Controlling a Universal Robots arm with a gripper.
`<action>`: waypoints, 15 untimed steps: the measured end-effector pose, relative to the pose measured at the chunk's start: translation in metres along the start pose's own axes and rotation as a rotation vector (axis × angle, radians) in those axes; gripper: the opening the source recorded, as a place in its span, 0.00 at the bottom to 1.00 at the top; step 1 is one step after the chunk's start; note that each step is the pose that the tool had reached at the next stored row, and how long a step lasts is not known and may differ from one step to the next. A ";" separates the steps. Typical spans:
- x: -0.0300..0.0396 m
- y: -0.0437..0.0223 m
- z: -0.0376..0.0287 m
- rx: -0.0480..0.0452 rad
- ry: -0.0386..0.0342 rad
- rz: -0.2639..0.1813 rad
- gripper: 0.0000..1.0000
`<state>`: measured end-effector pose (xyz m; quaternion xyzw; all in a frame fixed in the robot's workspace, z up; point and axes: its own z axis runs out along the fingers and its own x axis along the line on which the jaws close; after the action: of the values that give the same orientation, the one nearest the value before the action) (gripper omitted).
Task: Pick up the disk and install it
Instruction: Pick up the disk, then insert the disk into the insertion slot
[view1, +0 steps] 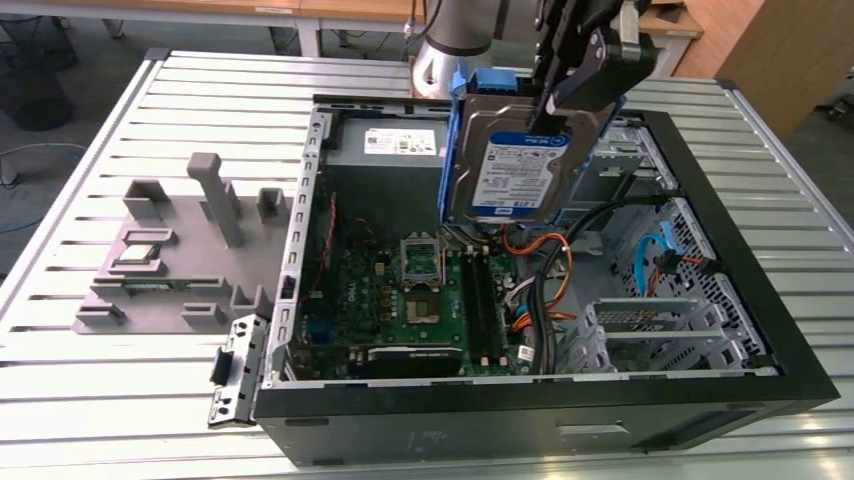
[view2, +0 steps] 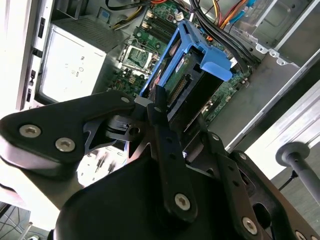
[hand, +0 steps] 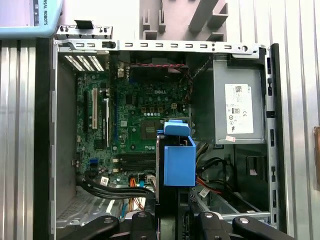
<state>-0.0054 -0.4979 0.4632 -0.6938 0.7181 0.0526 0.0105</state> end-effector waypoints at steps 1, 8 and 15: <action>0.0007 0.0000 0.0000 0.0001 -0.0001 0.000 0.35; 0.0017 -0.0003 0.0000 0.0000 0.0000 0.000 0.35; 0.0041 -0.0004 -0.0002 0.0001 -0.0001 0.000 0.35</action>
<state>-0.0052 -0.5019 0.4630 -0.6938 0.7182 0.0526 0.0106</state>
